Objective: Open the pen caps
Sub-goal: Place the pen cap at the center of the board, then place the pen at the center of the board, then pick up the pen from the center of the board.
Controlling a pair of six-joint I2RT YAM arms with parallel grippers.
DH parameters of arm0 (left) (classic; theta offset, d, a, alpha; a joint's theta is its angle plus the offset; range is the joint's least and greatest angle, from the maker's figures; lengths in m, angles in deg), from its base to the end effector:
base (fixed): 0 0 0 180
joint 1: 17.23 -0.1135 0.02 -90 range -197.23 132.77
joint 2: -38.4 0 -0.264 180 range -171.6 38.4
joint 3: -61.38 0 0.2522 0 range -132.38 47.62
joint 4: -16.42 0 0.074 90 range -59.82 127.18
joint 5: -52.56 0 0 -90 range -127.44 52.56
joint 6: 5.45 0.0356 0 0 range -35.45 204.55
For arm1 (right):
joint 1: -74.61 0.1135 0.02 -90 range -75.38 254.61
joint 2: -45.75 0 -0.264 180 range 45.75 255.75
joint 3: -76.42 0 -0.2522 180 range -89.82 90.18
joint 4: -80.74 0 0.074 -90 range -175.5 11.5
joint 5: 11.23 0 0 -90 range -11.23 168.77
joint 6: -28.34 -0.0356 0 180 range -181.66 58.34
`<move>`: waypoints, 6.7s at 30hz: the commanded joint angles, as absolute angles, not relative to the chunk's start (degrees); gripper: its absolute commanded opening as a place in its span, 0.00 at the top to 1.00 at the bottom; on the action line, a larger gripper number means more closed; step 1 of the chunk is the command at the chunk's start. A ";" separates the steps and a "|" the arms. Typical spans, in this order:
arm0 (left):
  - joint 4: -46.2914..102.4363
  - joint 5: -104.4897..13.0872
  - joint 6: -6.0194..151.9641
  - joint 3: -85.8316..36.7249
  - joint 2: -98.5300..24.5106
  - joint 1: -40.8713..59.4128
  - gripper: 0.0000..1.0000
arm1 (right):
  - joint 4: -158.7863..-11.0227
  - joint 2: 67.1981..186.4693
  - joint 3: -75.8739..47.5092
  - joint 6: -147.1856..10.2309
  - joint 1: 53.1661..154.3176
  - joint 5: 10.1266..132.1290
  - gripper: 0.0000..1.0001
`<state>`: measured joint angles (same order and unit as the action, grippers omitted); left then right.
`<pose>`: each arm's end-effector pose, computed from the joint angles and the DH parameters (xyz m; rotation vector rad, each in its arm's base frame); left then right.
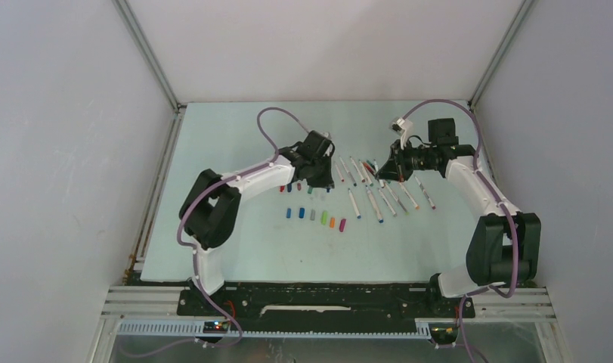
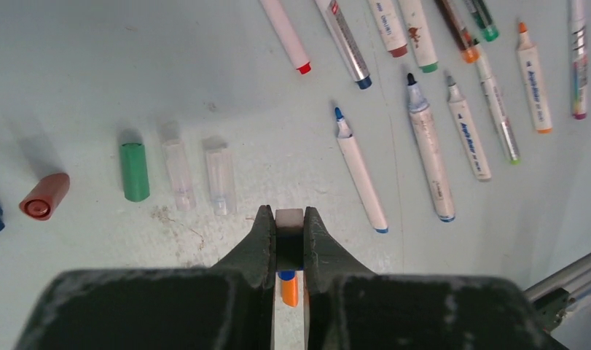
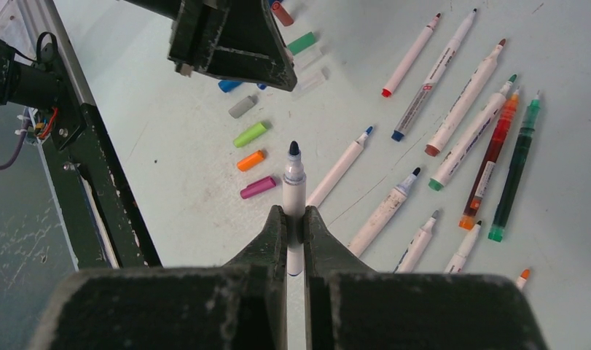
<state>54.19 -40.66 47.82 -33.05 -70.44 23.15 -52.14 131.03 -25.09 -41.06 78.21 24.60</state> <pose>0.3161 -0.2715 0.2141 0.1075 2.5904 -0.6105 0.3022 0.0479 0.2701 -0.8221 2.0808 1.0099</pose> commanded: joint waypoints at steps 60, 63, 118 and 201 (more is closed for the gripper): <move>47.27 -14.12 59.51 -18.02 -41.64 22.25 0.49 | -42.79 147.98 -7.47 -35.27 75.21 42.55 0.90; 45.15 -9.86 60.86 -12.67 -34.53 20.81 0.34 | -40.06 153.26 -2.16 -34.60 75.16 45.81 0.89; 40.48 -31.05 42.26 6.92 -27.77 -14.21 0.02 | -40.84 136.95 -9.99 -38.07 75.64 35.25 0.68; 1.75 -69.24 41.08 0.53 -32.85 4.61 1.00 | -54.14 127.98 -12.27 -56.69 82.56 -2.03 0.45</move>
<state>20.02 -65.10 45.72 0.07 -32.02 -0.06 -44.86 125.43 -13.04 -43.20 82.28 8.99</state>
